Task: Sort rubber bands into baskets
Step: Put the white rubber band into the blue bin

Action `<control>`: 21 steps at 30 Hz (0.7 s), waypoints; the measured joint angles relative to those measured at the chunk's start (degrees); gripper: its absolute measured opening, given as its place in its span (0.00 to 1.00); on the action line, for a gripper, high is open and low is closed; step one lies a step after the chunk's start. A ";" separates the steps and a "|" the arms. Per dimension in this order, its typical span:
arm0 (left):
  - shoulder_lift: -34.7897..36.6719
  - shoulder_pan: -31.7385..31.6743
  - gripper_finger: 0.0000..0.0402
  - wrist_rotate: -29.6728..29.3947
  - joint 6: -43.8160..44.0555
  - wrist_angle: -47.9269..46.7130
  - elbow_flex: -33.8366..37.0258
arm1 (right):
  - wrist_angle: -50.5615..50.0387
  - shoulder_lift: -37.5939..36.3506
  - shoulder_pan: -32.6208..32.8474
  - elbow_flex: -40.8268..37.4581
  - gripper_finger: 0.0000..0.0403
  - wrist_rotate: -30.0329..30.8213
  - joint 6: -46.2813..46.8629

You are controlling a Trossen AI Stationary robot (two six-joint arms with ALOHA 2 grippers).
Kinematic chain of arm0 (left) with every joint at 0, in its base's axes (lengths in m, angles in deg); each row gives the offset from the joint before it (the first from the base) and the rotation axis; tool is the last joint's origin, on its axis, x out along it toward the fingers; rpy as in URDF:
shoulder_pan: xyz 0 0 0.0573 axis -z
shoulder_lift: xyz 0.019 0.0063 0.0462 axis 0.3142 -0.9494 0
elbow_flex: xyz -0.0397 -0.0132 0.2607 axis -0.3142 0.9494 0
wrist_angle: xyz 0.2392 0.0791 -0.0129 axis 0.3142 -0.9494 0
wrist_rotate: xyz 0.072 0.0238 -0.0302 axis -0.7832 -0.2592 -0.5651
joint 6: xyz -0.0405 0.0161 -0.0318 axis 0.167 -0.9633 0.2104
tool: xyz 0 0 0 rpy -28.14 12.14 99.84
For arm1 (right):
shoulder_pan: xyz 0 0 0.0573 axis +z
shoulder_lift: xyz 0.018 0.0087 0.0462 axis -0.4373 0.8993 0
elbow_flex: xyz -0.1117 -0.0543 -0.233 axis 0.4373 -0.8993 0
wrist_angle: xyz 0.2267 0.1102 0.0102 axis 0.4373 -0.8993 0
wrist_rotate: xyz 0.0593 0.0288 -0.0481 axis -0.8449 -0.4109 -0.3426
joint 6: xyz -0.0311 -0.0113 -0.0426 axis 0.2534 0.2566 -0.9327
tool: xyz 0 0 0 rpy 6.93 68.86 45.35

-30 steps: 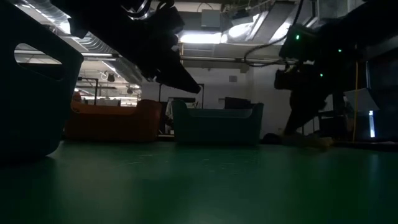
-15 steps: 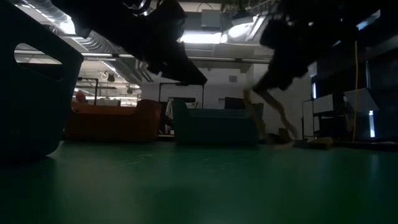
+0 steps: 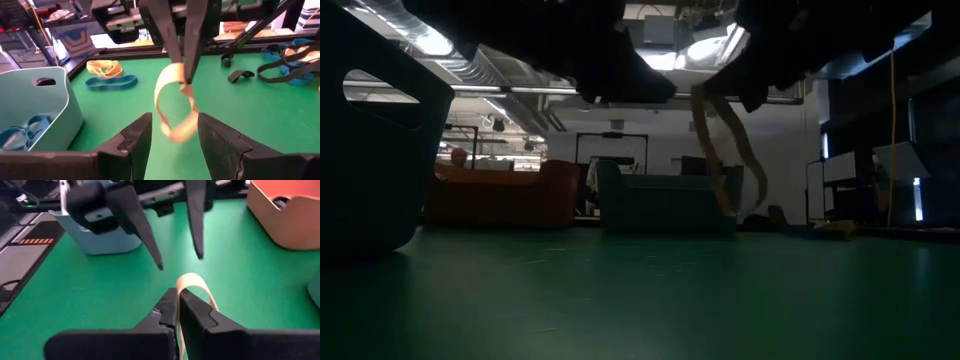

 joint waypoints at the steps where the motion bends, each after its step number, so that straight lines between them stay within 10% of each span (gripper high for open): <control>1: -0.74 -0.01 0.39 0.01 -0.08 1.09 0.01 | 0.36 0.01 0.24 0.00 0.04 -0.20 -0.24; 21: -11.00 -3.70 0.39 8.31 2.92 20.72 -0.16 | 2.96 0.04 0.22 0.00 0.04 -0.21 -1.88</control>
